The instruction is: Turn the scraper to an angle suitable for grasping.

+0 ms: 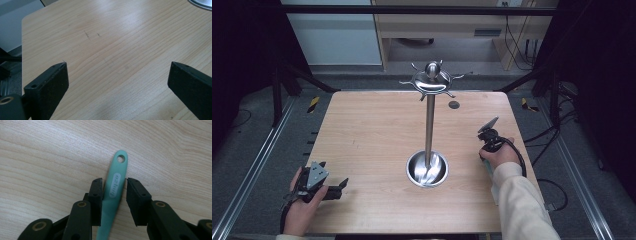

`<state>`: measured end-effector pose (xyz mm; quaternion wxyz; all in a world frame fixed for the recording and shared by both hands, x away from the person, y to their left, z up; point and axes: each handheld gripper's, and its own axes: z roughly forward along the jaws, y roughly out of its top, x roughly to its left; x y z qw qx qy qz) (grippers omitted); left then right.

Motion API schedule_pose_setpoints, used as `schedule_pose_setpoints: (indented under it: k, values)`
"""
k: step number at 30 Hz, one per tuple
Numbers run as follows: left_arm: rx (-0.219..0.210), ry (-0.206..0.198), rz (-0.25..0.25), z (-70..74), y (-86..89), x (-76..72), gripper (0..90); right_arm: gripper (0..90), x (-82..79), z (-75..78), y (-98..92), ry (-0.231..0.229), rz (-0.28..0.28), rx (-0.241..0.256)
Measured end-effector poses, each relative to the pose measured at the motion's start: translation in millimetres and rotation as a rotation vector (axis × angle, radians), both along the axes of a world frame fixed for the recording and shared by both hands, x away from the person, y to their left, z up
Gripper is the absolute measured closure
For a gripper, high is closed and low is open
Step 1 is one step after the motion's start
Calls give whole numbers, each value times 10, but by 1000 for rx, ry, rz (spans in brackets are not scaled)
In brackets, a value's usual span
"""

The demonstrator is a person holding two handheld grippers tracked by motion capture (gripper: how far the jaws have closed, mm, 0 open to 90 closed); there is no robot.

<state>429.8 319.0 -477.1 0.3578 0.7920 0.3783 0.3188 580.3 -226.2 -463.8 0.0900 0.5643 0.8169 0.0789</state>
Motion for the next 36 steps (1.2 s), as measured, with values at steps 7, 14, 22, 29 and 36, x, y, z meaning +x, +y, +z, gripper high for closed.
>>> schedule_pose_setpoints:
  k: [7,14,22,29,36]
  values:
    - [2,1,1,-1,1,0,31,683,6,-24,-10,-3,-14,18]
    - [2,1,0,-2,-2,0,32,702,9,-25,-18,-6,-25,26]
    - [3,1,-2,-2,-1,1,31,740,-3,-21,-26,-11,-38,38]
    - [4,2,-4,-4,-3,2,32,742,-51,87,-37,-34,-26,64]
    - [8,2,-6,-1,-5,1,31,743,-93,292,-53,-71,-10,67]
